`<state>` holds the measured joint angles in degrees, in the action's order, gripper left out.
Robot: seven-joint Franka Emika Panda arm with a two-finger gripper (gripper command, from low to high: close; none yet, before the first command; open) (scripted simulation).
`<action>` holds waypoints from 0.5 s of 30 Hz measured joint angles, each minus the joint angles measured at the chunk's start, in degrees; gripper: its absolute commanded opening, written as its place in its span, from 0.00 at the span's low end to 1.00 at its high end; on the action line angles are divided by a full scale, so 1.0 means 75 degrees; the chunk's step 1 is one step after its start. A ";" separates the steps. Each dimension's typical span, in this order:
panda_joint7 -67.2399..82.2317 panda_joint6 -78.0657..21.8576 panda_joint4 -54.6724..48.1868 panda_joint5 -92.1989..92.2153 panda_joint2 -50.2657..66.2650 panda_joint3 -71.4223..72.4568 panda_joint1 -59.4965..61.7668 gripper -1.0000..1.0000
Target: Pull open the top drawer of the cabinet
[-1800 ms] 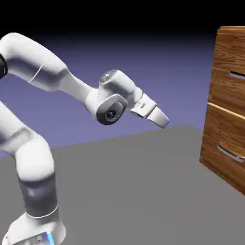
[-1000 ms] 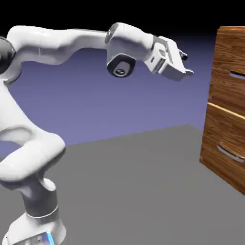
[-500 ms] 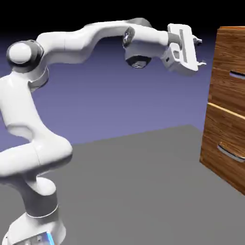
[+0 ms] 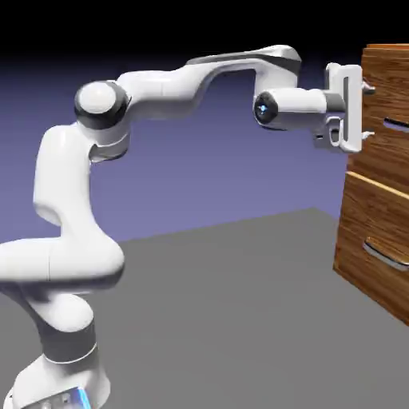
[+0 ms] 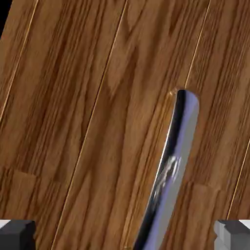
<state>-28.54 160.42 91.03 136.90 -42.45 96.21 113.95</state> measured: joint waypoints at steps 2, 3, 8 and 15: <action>0.0067 -0.0066 -0.0338 0.0661 -0.0047 0.0465 0.0554 0.50; 0.0101 -0.0098 -0.0507 0.0992 -0.0071 0.0697 0.0831 0.50; -0.0244 -0.0036 -0.1341 0.1354 -0.0394 0.1291 0.1718 0.50; -0.1333 0.0282 -0.2846 0.0843 -0.1165 0.1854 0.2879 0.00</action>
<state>-38.54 162.53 69.69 143.22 -51.18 110.12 135.54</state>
